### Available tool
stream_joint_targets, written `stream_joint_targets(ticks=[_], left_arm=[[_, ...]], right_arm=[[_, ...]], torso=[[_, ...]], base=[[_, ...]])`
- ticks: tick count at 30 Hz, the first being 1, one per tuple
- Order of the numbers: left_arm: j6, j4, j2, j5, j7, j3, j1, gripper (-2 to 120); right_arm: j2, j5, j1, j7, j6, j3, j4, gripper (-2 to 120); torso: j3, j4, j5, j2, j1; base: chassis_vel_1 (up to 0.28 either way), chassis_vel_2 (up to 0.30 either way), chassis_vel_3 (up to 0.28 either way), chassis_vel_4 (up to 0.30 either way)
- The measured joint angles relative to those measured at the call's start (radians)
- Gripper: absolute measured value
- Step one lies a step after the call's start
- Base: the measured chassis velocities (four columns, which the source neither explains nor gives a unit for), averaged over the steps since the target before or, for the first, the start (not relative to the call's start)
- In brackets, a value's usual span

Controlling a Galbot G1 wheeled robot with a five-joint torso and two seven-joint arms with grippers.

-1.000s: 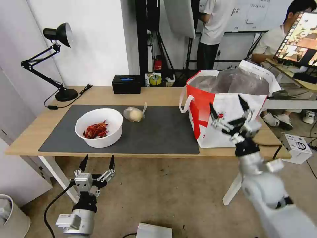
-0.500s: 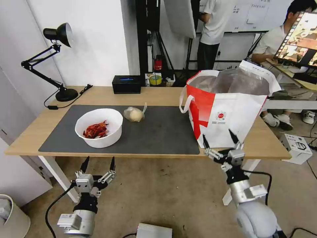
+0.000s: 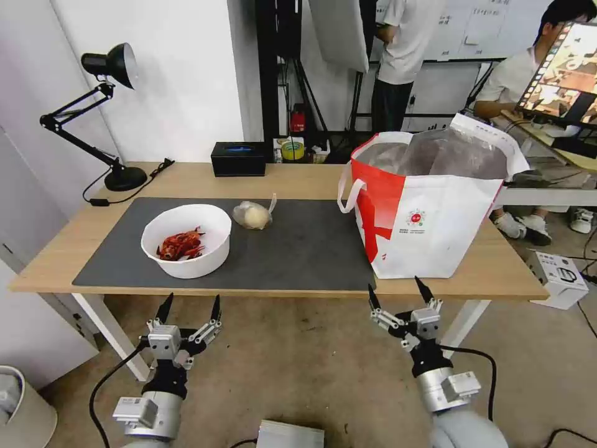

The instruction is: Pick up the trash from the table and place it into the takeout bag.

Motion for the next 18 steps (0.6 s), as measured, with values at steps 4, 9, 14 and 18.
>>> stream_joint_targets(ticks=[4, 9, 14, 18], left_arm=[[0.003, 0.008, 0.001, -0.001, 0.0, 0.002, -0.005, 100], [0.003, 0.016, 0.0, -0.001, 0.0, 0.005, -0.007, 100], [0.003, 0.022, 0.0, -0.001, 0.0, 0.004, -0.01, 100], [0.0, 0.031, 0.0, -0.003, -0.001, 0.002, -0.013, 100]], right_arm=[[0.002, -0.001, 0.002, 0.0, 0.0, -0.01, -0.011, 100], [0.005, -0.002, 0.004, 0.0, 0.001, -0.018, -0.019, 100], [0.011, -0.003, 0.009, 0.0, 0.004, -0.029, -0.024, 100], [0.011, 0.007, 0.046, 0.001, 0.008, -0.066, -0.024, 100]], torso=[[0.0, 0.0, 0.0002, 0.0, 0.0], [0.0, 0.0, 0.0002, 0.0, 0.0], [0.0, -0.0001, 0.0002, 0.0, 0.0], [0.0, -0.0001, 0.0002, 0.0, 0.0]], base=[[0.0, 0.0, 0.0, 0.0], [0.0, 0.0, 0.0, 0.0], [0.0, 0.0, 0.0, 0.0], [0.0, 0.0, 0.0, 0.0]])
